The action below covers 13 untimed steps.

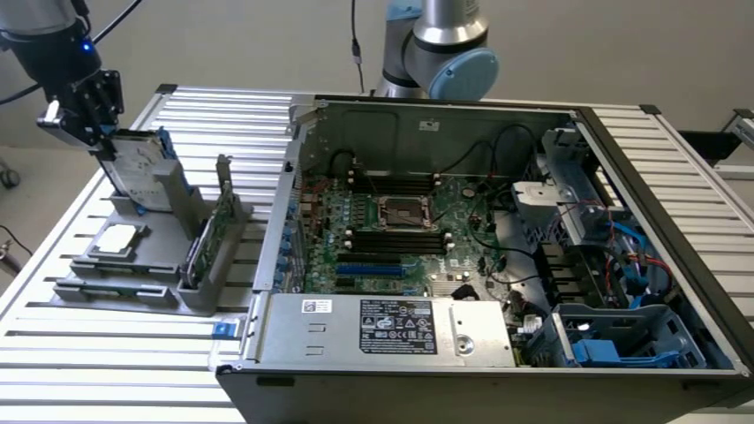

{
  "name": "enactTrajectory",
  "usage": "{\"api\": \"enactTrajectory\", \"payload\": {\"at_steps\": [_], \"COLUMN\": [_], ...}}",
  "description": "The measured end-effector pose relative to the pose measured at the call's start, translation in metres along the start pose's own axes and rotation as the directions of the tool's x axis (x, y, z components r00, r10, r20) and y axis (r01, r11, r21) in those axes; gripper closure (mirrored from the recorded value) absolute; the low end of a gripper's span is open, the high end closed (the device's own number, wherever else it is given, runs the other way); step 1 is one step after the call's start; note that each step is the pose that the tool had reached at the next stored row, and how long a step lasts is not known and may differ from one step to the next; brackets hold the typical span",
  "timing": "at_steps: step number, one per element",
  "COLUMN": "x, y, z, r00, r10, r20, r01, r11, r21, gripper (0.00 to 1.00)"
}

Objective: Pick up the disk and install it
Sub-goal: 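Pick up the disk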

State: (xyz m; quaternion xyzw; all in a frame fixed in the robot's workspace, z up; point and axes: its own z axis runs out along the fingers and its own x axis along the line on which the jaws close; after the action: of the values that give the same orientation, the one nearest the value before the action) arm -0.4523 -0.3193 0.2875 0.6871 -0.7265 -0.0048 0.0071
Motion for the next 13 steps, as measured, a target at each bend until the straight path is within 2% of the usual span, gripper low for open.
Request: {"api": "enactTrajectory", "payload": {"at_steps": [13], "x": [0.0003], "y": [0.0], "z": [0.0003], "r00": [1.0], "r10": [0.006], "r20": [0.0001], "r01": [-0.006], "r11": [1.0], "r21": [0.0], "gripper": [0.67]}}
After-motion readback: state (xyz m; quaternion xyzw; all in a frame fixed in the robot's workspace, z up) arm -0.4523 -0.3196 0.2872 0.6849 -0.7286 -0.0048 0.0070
